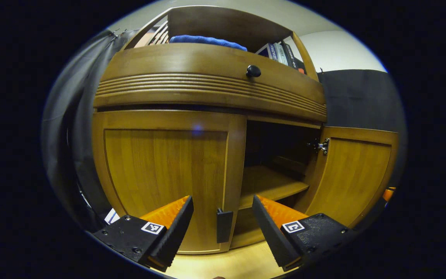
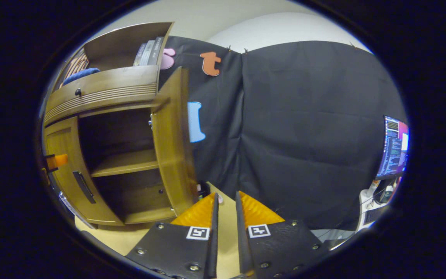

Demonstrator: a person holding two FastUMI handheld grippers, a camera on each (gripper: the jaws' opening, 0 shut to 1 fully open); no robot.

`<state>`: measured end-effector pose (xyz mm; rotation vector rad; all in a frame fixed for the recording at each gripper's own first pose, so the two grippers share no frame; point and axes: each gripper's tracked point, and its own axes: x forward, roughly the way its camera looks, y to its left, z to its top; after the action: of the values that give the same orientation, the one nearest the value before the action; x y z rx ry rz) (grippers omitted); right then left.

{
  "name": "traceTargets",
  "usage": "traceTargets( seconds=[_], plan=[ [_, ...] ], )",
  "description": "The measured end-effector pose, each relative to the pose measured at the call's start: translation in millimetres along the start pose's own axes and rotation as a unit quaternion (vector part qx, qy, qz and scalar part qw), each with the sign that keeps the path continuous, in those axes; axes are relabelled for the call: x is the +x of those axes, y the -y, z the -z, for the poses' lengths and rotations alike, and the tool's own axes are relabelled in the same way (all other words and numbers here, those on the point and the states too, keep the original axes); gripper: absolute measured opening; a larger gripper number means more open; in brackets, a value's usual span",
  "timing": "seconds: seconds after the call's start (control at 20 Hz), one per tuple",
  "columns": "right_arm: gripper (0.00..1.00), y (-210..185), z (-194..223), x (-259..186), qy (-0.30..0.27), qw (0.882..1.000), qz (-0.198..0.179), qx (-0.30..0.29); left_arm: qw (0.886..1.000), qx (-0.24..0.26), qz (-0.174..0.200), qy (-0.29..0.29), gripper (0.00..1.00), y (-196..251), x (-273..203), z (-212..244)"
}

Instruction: Open the right door of the double-door shoe cabinet with the right hand, and open the left door with the left hand.

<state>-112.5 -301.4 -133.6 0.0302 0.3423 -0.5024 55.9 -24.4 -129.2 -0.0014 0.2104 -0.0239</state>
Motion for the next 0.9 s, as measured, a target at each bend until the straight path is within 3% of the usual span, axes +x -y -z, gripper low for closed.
traceTargets(
  seconds=[0.25, 0.35, 0.55, 0.6, 0.65, 0.7, 0.75, 0.9],
  plan=[
    [0.22, 30.4, 0.6, 6.9, -0.007, 1.000, 0.021, 0.007, 0.999, -0.009, -0.019, -0.025, 0.88, -3.5, 23.5, 23.9],
    [0.22, 36.0, -0.3, 11.3, -0.008, 1.000, 0.025, 0.010, 0.999, -0.011, -0.031, -0.031, 0.72, -3.2, 30.1, 30.7],
    [0.22, 44.3, 0.1, 23.3, -0.012, 0.999, 0.029, 0.003, 0.998, -0.010, -0.044, -0.040, 0.74, -2.0, 45.9, 45.9],
    [0.22, 45.4, -0.4, 26.0, -0.011, 1.000, 0.029, 0.004, 0.998, -0.010, -0.050, -0.039, 0.69, -4.5, 49.9, 48.1],
    [0.22, 47.1, -2.0, 28.6, -0.009, 0.999, 0.030, 0.007, 0.998, -0.009, -0.060, -0.034, 0.73, -7.3, 54.7, 50.1],
    [0.22, 48.6, -4.4, 30.6, -0.006, 0.999, 0.031, 0.010, 0.997, -0.008, -0.067, -0.032, 0.69, -11.1, 58.4, 51.4],
    [0.22, 50.1, -5.0, 33.3, -0.005, 0.999, 0.032, 0.012, 0.997, -0.009, -0.076, -0.029, 0.73, -15.1, 60.3, 52.7],
    [0.22, 58.2, -6.2, 38.3, -0.007, 0.999, 0.037, 0.011, 0.996, -0.023, -0.081, -0.017, 0.64, -12.6, 64.7, 52.2]
  ],
)
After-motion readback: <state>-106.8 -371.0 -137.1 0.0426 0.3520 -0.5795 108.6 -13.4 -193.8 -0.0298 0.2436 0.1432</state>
